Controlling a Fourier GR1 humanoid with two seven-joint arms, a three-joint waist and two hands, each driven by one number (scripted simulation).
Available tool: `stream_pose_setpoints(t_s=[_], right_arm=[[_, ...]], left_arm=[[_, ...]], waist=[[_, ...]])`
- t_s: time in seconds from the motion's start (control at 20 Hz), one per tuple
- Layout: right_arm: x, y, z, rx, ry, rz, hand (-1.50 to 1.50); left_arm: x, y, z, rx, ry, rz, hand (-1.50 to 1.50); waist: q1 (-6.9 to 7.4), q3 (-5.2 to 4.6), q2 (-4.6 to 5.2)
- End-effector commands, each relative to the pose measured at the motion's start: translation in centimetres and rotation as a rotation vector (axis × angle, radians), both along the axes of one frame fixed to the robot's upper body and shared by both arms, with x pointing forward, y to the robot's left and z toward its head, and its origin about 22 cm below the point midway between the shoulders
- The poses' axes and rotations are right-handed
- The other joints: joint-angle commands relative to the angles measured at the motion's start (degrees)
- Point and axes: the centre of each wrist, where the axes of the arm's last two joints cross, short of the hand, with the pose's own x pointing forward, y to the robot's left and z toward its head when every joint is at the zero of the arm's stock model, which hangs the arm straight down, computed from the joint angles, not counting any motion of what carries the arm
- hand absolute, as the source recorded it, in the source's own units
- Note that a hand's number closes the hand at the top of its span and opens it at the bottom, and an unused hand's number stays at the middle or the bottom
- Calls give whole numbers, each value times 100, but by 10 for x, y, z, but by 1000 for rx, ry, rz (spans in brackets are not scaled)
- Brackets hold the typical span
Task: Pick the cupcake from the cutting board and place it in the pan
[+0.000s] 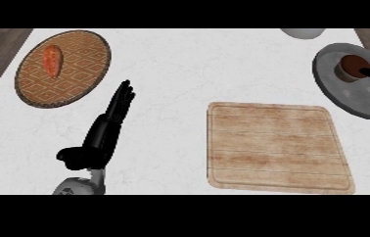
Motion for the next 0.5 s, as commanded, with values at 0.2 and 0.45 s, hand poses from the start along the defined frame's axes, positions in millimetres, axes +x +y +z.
stream_pose_setpoints(t_s=[0.2, 0.45], right_arm=[[-40, -35, -14, 218, -96, 166, -150], [-75, -64, -15, 213, -114, 280, -150]], left_arm=[[-3, 3, -11, 9, 3, 38, 0], [2, 23, 4, -2, 22, 32, 0]], waist=[[-184, -19, -74], [-206, -23, -94]])
